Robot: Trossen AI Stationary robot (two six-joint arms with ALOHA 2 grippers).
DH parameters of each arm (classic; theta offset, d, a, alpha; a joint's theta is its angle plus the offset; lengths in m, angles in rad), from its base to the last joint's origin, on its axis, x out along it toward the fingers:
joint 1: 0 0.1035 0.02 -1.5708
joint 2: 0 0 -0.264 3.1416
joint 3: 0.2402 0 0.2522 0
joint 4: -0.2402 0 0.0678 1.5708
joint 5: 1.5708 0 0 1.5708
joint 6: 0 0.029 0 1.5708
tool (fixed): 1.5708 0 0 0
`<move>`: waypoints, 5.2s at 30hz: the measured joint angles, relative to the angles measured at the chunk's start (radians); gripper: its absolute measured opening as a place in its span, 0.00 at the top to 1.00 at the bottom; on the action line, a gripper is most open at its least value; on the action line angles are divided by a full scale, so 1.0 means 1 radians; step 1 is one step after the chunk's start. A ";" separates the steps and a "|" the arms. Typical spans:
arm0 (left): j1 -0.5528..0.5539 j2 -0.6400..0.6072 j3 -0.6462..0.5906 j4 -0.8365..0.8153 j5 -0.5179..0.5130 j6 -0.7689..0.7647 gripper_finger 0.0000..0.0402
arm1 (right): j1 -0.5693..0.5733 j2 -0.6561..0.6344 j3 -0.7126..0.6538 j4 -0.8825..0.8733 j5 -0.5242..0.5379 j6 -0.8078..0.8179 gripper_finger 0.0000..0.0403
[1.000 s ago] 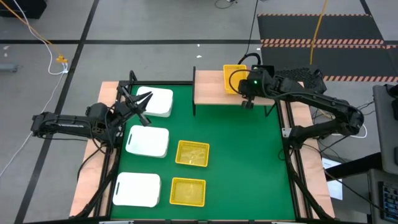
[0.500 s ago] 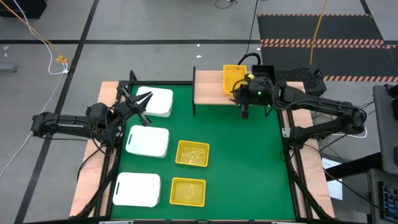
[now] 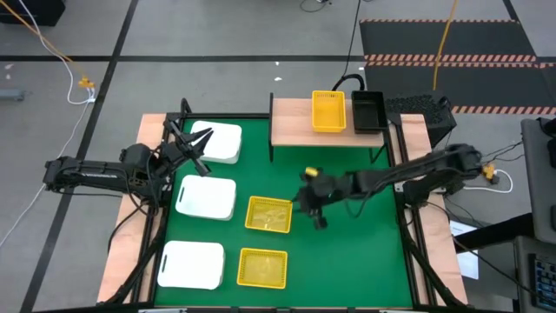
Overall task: Stack baskets on shelf by color
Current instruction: Stack the top yellow bin into the other yellow bin on the shelf, then stack the yellow bin into the stacked yellow bins on the shelf
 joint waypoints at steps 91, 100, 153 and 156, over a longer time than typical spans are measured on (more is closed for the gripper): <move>0.055 0.000 0.000 -0.021 0.001 -0.025 0.91 | -0.649 0.037 0.685 -1.140 0.165 -0.280 1.00; 0.055 0.000 0.000 -0.022 0.000 -0.031 0.91 | -0.654 0.031 0.612 -1.112 0.171 -0.293 0.94; 0.055 0.000 0.000 -0.039 0.001 -0.149 0.91 | 0.232 0.359 0.353 -0.223 -0.149 -0.520 0.73; 0.055 0.000 0.000 -0.051 0.001 -0.156 0.91 | 0.236 0.417 0.406 -0.235 -0.200 -0.533 0.73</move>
